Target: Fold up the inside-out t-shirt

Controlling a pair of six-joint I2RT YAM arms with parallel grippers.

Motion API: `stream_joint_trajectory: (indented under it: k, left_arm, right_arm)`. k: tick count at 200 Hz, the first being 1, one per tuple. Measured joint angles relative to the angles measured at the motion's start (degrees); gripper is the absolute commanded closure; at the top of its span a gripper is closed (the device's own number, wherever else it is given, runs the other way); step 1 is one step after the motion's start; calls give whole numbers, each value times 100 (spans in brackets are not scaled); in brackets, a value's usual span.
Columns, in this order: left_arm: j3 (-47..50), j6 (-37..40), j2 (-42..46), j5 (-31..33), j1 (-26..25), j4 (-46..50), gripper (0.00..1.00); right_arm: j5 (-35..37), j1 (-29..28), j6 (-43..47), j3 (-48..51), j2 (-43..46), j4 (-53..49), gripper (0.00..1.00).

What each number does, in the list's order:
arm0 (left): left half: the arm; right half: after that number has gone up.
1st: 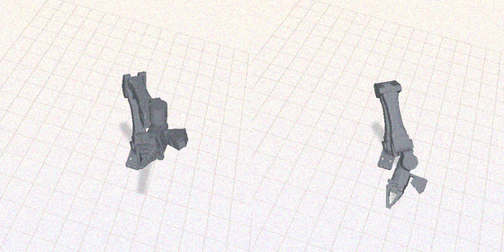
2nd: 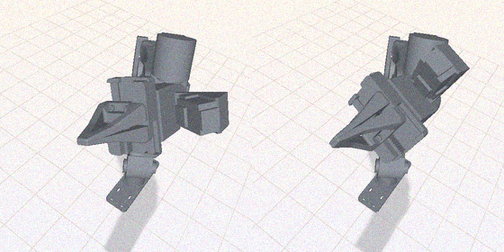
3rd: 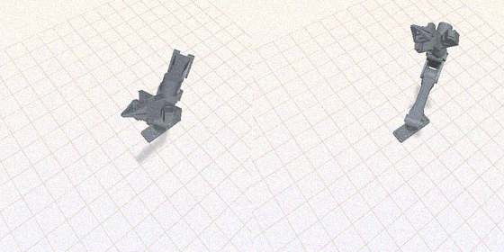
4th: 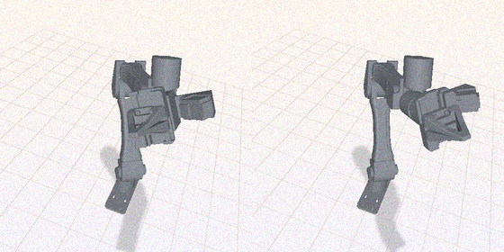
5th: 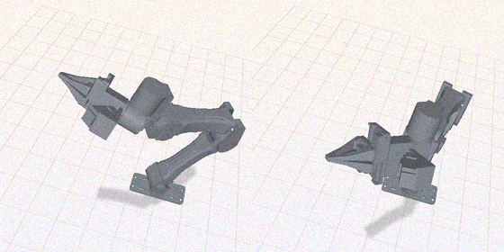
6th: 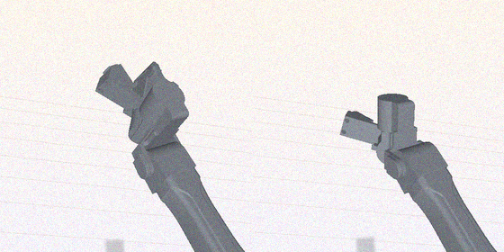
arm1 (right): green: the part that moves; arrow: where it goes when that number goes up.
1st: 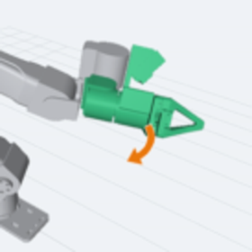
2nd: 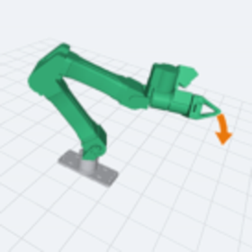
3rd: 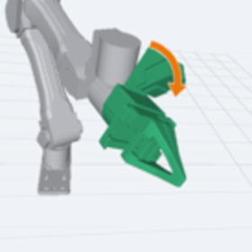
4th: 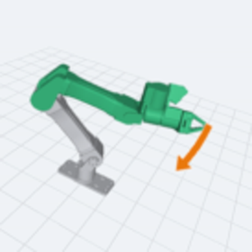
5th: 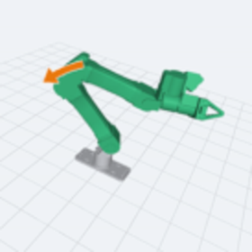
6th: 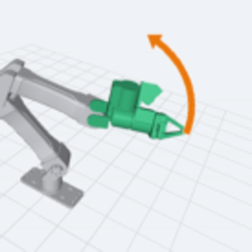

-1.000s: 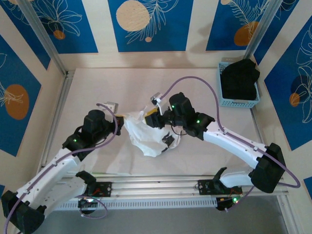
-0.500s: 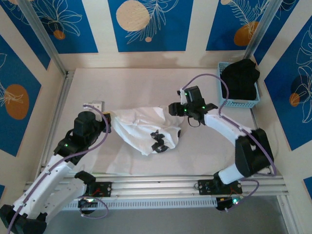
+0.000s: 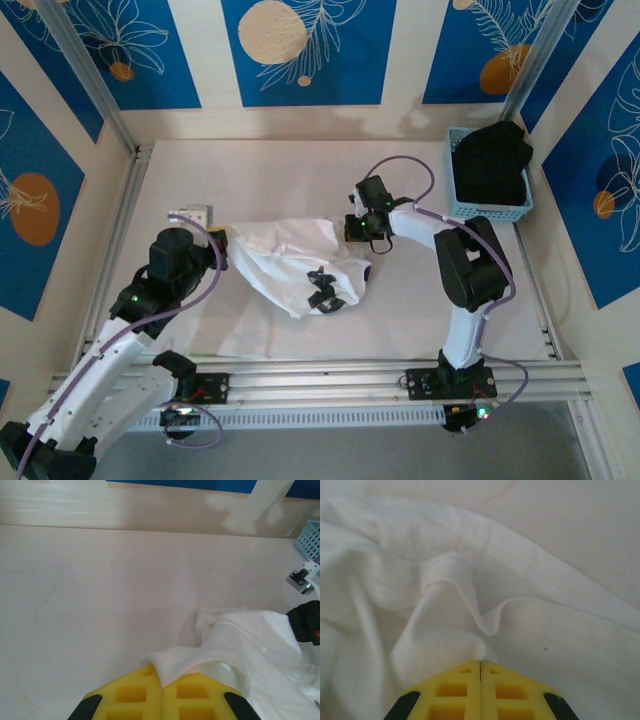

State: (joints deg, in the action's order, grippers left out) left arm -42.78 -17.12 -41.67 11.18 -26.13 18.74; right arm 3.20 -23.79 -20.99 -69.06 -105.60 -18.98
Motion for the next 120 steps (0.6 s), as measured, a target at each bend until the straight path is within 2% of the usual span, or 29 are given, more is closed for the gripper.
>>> stream_joint_trajectory:
  k: [17, 41, 69, 103, 120]
  left_arm:
    - [-2, -170, -7, -273, 142, -160, 100]
    - [-317, -409, -184, -804, 577, -151, 100]
    - [-1397, -684, -568, -1602, 1473, -79, 100]
    - [-2076, -1084, -621, -2465, 2490, -339, 100]
    - [-2006, -1279, -651, -2852, 2693, -444, 100]
  right_arm:
    - [-24, 118, 0, 96, 671, 83, 100]
    - [-79, 546, -31, 330, 2306, 435, 100]
    - [-9, 1038, -190, 564, 4085, 970, 100]
    - [74, 977, -476, 1572, 5600, 1517, 100]
    - [186, 831, -647, 2306, 5960, 1617, 85]
